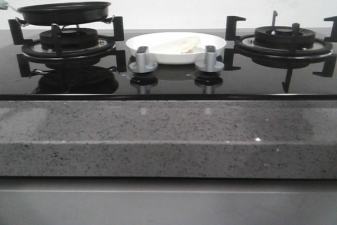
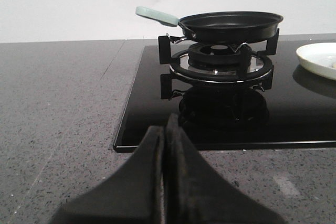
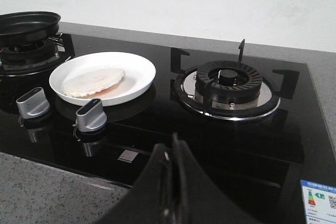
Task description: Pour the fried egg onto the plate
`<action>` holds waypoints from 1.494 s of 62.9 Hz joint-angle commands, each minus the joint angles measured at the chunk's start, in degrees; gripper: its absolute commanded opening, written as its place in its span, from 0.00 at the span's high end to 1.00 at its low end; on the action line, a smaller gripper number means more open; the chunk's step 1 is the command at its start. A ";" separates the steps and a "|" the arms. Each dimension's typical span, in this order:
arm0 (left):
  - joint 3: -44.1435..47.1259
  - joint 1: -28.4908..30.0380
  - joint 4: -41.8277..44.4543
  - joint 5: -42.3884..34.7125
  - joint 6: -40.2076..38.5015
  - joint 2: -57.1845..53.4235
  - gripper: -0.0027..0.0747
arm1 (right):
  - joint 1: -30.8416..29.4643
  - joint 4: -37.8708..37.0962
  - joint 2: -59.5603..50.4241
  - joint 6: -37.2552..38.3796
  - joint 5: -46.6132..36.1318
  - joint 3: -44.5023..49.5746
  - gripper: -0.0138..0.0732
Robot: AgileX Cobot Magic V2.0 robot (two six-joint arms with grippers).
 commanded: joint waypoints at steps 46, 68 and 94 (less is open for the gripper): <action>0.40 0.75 -0.62 -3.84 -0.64 -1.00 0.99 | -0.11 -0.12 0.40 -0.43 -4.88 -1.64 0.97; 0.40 0.75 -0.62 -3.84 -0.64 -1.00 0.99 | -0.39 -2.24 0.35 -0.43 -6.68 0.30 0.97; 0.40 0.75 -0.62 -3.84 -0.64 -1.00 0.99 | -11.50 -8.80 -13.96 10.34 -15.74 20.66 0.97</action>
